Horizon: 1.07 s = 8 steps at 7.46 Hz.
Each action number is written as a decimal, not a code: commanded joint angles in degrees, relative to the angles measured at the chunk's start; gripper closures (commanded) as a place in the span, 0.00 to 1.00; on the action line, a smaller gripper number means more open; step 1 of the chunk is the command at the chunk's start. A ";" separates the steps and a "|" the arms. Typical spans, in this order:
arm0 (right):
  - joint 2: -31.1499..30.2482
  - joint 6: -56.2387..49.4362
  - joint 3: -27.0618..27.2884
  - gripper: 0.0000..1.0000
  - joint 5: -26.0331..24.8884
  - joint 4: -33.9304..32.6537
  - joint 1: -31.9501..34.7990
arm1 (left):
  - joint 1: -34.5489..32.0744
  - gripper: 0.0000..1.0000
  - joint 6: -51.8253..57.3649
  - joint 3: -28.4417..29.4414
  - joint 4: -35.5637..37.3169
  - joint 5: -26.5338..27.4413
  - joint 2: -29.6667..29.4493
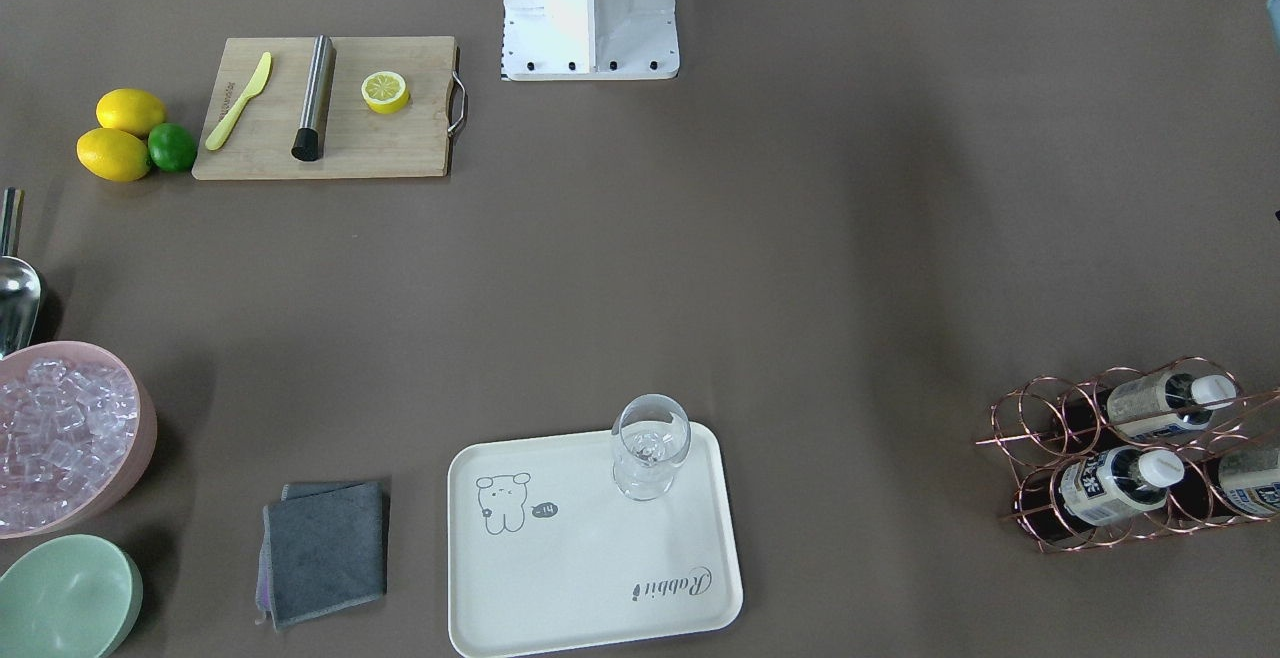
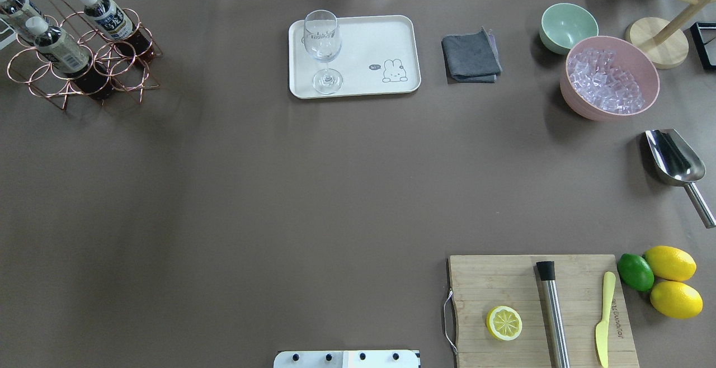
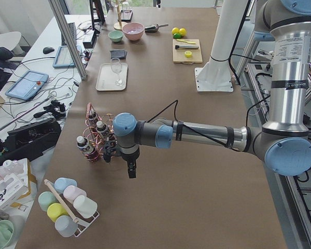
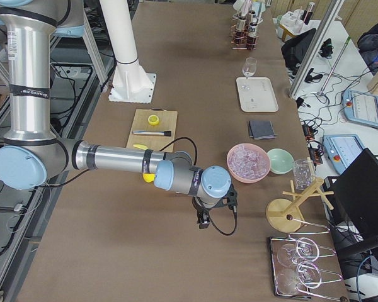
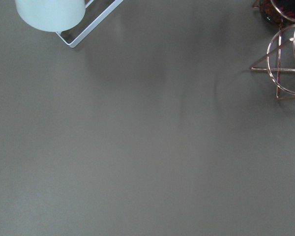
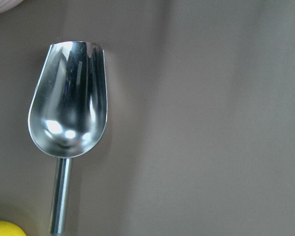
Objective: Take tea from basket to plate
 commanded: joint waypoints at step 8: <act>0.30 -0.09 0.21 0.01 -6.83 0.47 0.00 | -9.33 0.02 -30.01 -6.53 21.95 -6.36 -11.54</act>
